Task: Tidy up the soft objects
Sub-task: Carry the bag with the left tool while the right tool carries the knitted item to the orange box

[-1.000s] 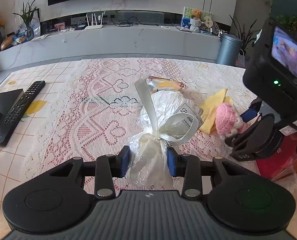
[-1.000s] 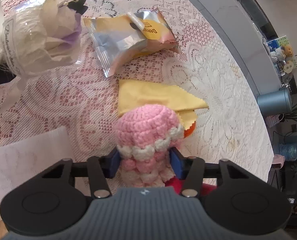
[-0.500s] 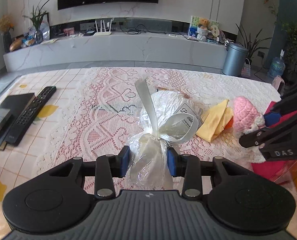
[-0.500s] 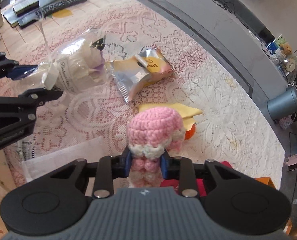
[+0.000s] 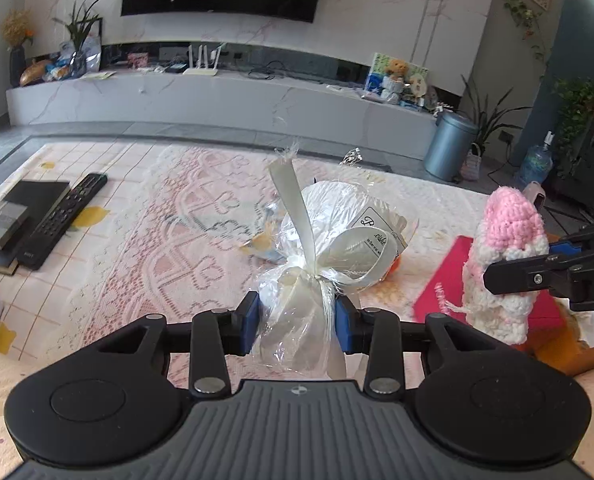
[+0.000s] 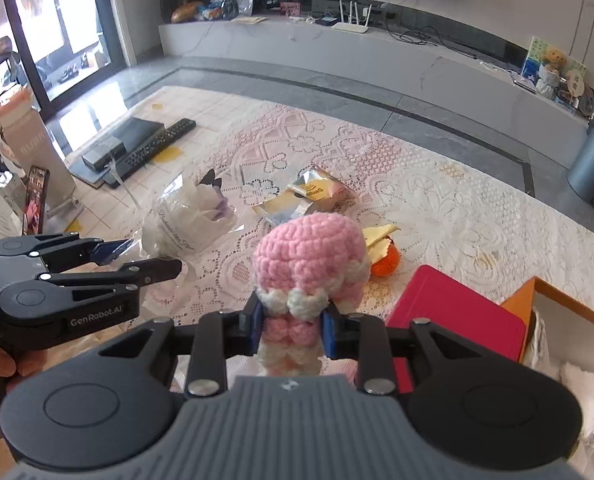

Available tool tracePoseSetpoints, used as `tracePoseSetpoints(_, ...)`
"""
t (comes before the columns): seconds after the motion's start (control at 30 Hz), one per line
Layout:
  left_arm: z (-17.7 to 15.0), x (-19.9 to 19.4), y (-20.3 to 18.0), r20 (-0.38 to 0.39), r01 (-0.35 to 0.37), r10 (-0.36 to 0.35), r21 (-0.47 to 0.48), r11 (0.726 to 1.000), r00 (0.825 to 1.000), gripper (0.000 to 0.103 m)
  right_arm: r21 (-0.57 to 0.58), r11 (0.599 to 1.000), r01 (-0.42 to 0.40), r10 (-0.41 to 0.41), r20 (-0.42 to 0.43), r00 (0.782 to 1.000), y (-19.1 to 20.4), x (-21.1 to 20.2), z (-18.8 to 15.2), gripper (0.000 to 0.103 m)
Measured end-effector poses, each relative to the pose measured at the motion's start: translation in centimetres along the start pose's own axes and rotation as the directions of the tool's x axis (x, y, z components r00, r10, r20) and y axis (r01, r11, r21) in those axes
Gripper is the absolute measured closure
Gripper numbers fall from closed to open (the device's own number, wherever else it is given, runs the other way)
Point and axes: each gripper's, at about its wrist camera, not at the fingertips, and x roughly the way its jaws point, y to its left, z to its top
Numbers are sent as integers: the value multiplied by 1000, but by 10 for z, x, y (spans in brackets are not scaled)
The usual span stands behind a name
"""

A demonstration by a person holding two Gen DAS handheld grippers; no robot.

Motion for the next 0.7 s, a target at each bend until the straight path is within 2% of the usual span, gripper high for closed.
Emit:
tracePoseSetpoints(0.13, 11, -16, -33, 38, 33, -36, 64, 997, 999, 59, 89, 996, 15, -19, 48, 999, -31, -35, -17, 75)
tracePoseSetpoints(0.3, 23, -28, -75, 56, 103, -111, 121, 987, 992, 59, 206, 976, 67, -89, 95, 992, -80, -74, -41, 75)
tracePoseSetpoints(0.47, 31, -25, -114, 11, 223, -226, 120, 967, 974, 59, 299, 947, 120, -162, 120, 979, -123, -106, -64, 75)
tracePoseSetpoints(0.7, 42, -4, -167, -59, 317, -311, 170, 933, 948, 59, 395, 902, 176, -244, 129, 961, -176, -133, -88, 75)
